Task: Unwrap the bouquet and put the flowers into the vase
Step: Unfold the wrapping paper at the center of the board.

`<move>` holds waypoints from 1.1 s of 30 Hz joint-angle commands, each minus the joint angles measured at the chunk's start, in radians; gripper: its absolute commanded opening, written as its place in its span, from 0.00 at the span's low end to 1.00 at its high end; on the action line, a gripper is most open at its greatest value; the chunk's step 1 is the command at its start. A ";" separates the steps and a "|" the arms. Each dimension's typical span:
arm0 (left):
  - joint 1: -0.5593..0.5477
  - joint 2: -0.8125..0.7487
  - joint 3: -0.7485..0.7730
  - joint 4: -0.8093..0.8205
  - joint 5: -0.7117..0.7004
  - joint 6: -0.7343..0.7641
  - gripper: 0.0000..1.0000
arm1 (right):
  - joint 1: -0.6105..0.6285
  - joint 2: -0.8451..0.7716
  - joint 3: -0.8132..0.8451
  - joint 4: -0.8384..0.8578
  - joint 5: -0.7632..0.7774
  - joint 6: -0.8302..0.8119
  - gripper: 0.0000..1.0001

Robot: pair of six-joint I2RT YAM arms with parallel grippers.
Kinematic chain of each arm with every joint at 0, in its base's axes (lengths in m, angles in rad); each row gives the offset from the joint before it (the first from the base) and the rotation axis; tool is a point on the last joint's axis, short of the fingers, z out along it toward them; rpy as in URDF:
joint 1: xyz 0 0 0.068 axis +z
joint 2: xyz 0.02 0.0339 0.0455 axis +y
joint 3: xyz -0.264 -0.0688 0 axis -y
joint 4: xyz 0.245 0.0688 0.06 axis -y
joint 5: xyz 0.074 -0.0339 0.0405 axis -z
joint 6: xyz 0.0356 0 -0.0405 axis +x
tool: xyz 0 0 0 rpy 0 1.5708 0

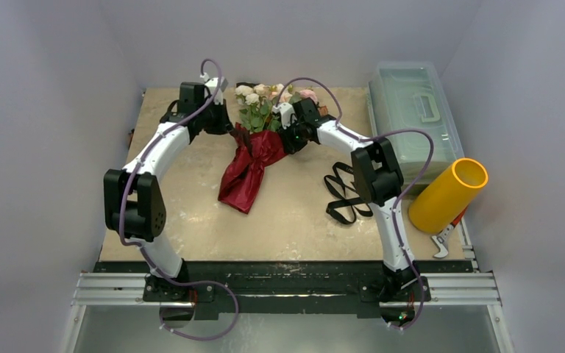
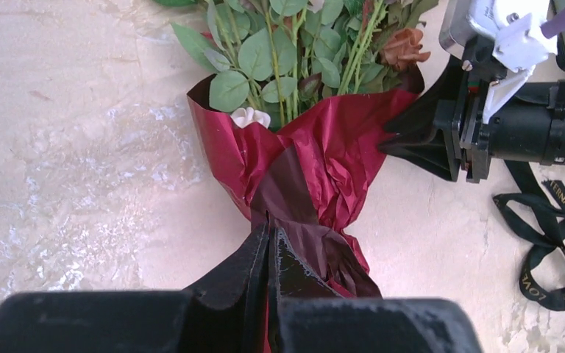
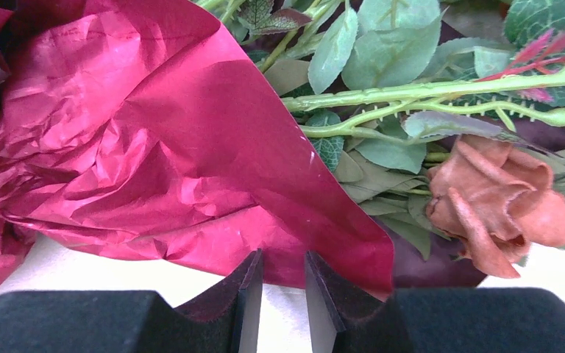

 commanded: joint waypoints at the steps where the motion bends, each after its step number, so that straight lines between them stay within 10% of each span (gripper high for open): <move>1: 0.001 -0.032 -0.002 -0.017 0.005 0.035 0.00 | 0.007 0.013 0.050 -0.029 0.034 -0.045 0.31; 19: 0.146 0.171 0.018 0.106 -0.402 0.549 0.00 | 0.005 0.062 0.099 -0.057 0.058 -0.097 0.32; 33: 0.192 0.376 0.039 0.210 -0.573 0.566 0.00 | -0.002 0.083 0.132 -0.076 0.089 -0.113 0.32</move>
